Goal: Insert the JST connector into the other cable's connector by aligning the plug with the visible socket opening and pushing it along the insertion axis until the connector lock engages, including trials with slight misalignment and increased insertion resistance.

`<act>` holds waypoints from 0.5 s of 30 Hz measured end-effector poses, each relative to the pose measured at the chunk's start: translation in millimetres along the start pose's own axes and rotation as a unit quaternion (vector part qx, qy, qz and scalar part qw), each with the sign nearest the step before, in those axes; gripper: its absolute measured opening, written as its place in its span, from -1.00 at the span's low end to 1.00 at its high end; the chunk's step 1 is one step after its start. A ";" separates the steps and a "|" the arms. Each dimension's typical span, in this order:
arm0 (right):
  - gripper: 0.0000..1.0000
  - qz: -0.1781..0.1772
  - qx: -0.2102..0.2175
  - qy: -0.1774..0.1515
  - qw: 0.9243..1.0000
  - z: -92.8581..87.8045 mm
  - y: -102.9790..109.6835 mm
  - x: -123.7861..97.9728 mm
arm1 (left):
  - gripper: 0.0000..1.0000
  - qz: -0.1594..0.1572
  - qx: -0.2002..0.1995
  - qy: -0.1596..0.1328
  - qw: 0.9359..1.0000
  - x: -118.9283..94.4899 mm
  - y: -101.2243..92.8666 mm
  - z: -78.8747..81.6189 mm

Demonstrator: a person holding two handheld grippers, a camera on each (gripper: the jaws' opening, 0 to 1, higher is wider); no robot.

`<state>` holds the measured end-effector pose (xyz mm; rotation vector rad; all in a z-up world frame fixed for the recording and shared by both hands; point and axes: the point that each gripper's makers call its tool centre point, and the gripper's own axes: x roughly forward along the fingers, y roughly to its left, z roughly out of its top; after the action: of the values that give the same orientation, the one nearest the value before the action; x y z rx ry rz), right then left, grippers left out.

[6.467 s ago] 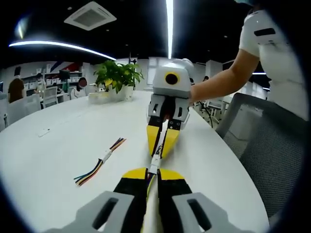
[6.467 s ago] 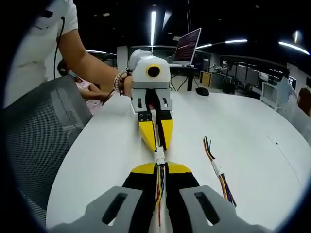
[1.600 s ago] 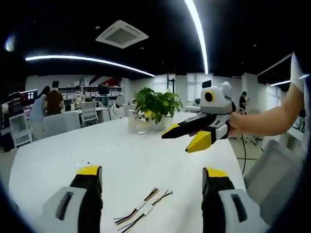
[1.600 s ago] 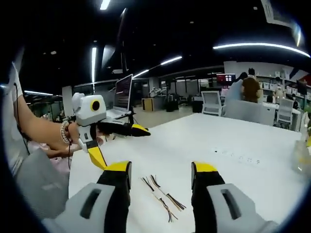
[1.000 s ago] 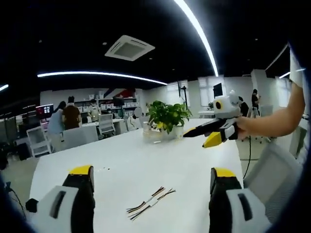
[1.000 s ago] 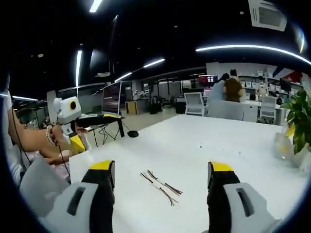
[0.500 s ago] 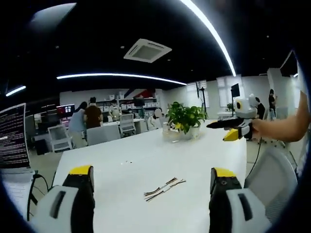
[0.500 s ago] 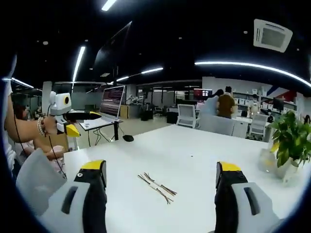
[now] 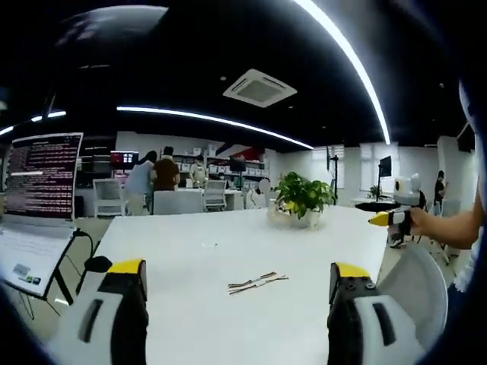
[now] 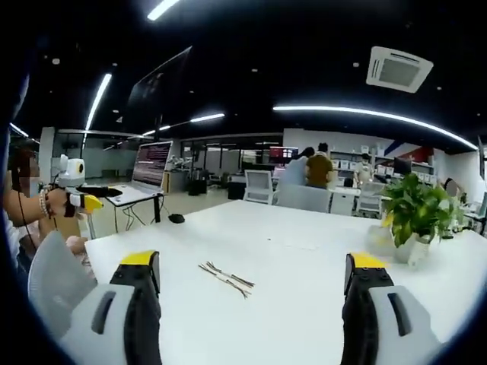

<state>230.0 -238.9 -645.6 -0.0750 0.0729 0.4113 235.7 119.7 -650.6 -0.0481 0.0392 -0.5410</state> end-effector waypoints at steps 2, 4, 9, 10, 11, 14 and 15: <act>0.99 -0.033 0.012 -0.006 0.999 -4.7 -9.7 -9.6 | 0.98 0.003 -0.002 -0.001 1.000 -6.5 -1.9 -5.5; 0.98 -0.046 0.027 0.001 0.999 -12.4 -12.0 -16.6 | 0.98 0.001 -0.016 -0.002 1.000 -11.3 -6.1 -12.1; 0.97 -0.052 0.062 0.007 0.997 -28.4 -0.5 -30.3 | 0.98 -0.032 -0.071 -0.009 0.997 -16.0 -37.6 -22.2; 0.96 -0.056 0.057 0.010 0.997 -30.9 1.4 -31.6 | 0.98 -0.056 -0.071 -0.022 0.996 -15.3 -51.3 -21.8; 0.94 -0.065 0.039 0.010 0.997 -31.2 2.0 -34.1 | 0.98 -0.060 -0.076 -0.034 0.995 -14.0 -56.1 -22.1; 0.97 -0.067 0.043 0.002 0.997 -29.4 8.1 -38.2 | 0.98 -0.084 -0.101 -0.004 0.991 -11.1 -76.8 -40.3; 0.97 -0.069 0.051 -0.004 0.996 -29.5 10.3 -40.0 | 0.98 -0.092 -0.102 0.017 0.990 -9.6 -84.2 -49.6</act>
<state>187.6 -247.9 -672.1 0.0231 0.0807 0.2700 181.7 50.8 -695.1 -0.2438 0.1239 -0.7214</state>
